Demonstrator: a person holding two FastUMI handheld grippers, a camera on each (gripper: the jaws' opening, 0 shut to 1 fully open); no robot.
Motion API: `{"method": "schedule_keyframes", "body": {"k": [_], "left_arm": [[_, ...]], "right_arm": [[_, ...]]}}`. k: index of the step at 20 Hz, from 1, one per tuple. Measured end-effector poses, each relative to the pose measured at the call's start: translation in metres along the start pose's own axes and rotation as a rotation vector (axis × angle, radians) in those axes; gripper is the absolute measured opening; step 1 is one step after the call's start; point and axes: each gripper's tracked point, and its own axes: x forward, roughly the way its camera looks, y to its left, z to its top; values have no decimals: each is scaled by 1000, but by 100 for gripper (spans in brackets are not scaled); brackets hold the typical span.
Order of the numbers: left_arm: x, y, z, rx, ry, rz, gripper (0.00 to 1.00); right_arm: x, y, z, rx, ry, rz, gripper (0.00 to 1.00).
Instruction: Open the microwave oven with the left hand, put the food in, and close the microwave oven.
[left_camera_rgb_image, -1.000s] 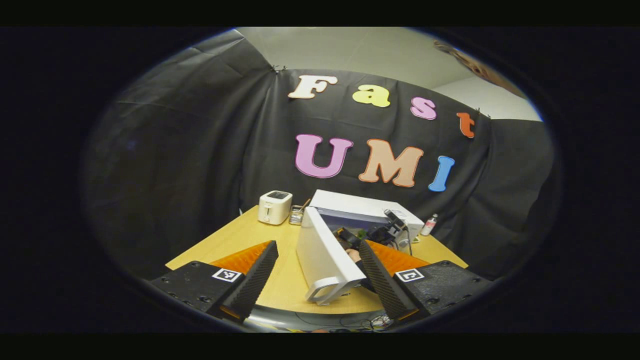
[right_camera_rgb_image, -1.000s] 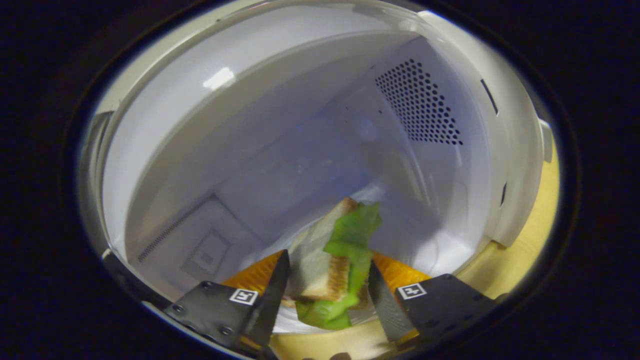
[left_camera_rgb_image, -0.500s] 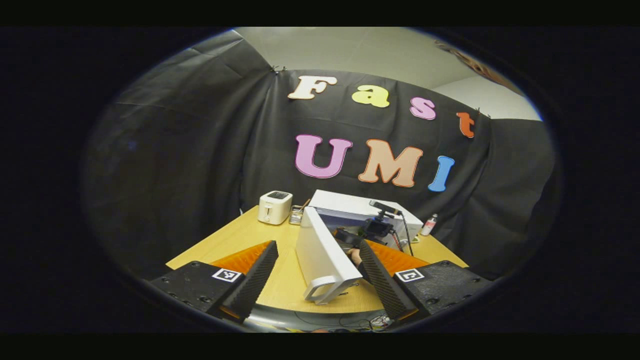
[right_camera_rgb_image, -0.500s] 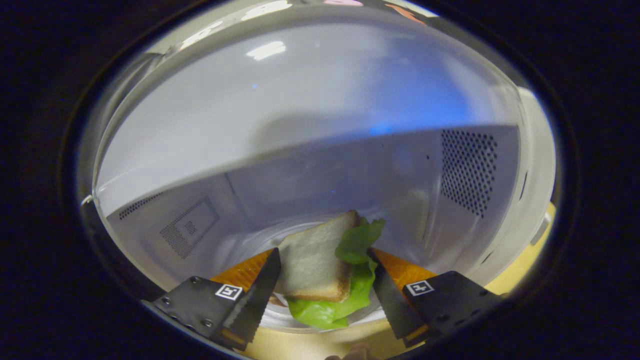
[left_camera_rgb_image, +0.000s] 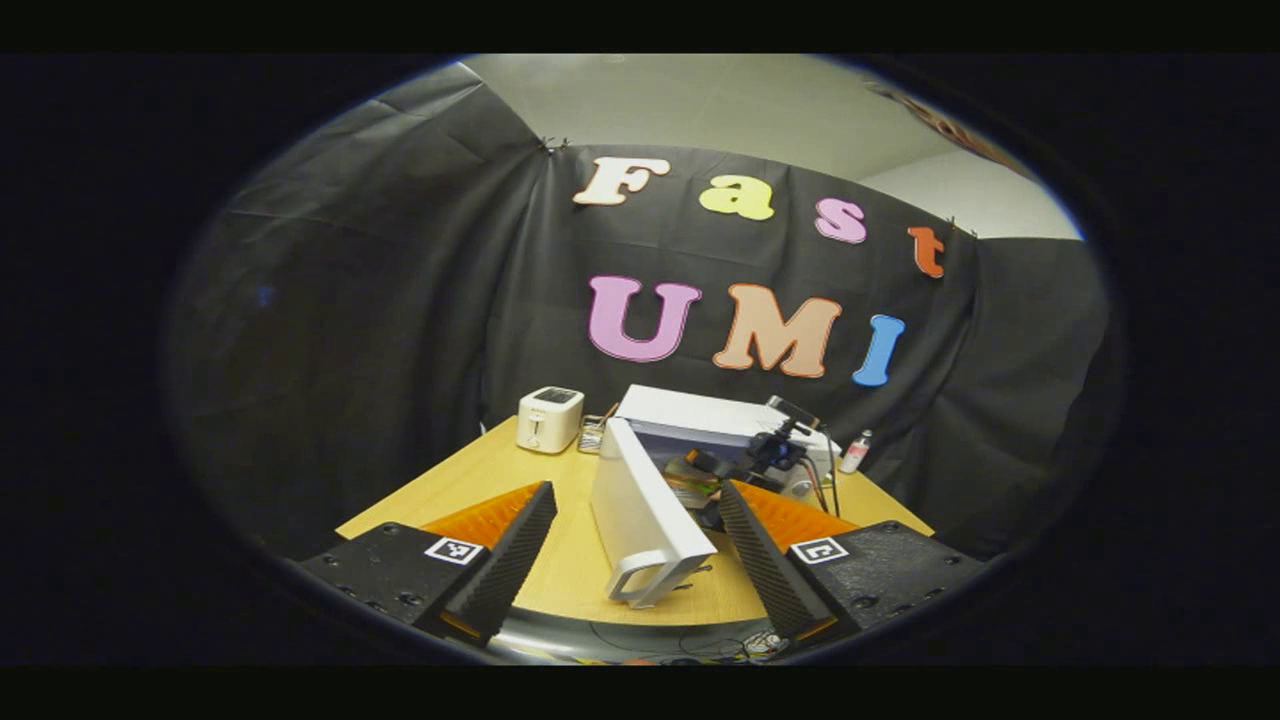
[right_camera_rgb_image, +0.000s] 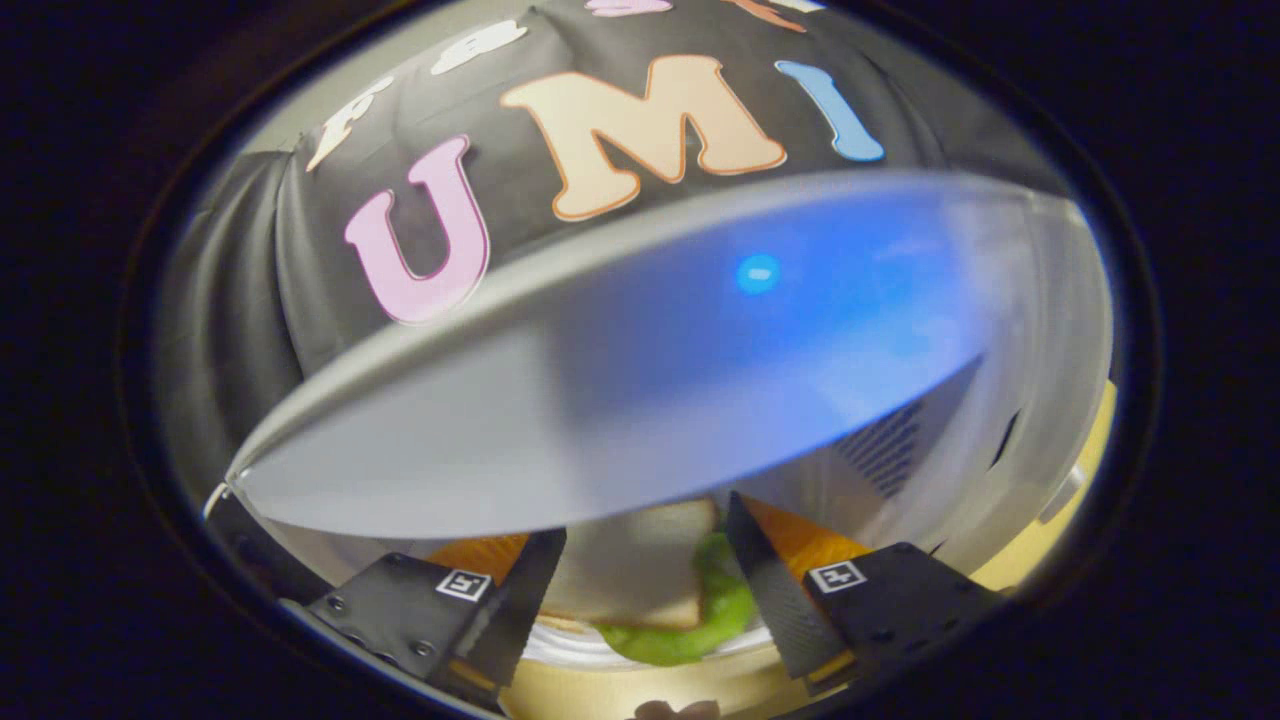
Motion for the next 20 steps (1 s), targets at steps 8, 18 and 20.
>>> {"method": "schedule_keyframes", "body": {"k": [8,18,20], "left_arm": [[-1,2,0,-1,-10,0,93],[-3,28,-20,177,2,39,96],[-2,31,-25,230,-2,36,96]], "right_arm": [[-28,-14,-13,-147,25,20,92],[-154,-33,47,-259,-67,139,92],[-185,-45,66,-253,-78,138,92]]}}
